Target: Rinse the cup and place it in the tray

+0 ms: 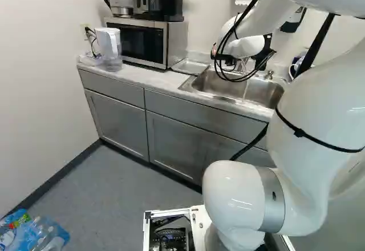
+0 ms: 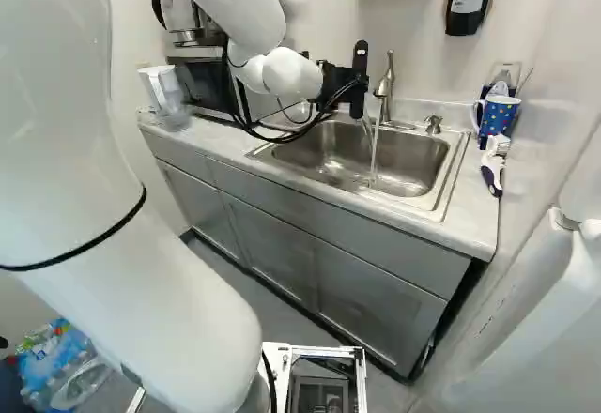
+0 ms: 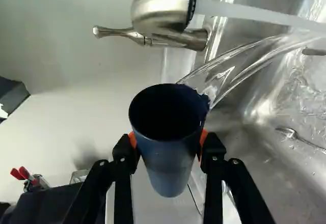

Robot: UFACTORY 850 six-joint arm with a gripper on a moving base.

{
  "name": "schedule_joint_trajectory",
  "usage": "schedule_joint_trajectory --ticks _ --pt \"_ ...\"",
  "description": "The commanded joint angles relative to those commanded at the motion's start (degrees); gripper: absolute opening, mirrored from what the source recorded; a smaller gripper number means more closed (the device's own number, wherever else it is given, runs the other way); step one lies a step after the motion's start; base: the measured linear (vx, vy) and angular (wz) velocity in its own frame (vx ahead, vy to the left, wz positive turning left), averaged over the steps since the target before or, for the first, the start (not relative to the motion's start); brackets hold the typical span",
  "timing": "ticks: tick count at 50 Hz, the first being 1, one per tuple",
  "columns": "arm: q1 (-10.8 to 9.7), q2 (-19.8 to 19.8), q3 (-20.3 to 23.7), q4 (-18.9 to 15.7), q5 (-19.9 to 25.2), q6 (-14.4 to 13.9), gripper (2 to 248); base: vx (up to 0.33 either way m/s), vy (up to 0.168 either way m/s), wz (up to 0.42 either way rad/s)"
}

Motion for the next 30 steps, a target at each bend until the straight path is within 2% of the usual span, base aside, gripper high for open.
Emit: schedule_joint_trajectory --ticks 29,30 --pt "0.0 0.0 0.0 0.0 0.0 17.5 126 0.000 0.000 0.000" --pt "0.0 0.0 0.0 0.0 0.0 17.5 126 0.000 0.000 0.000"
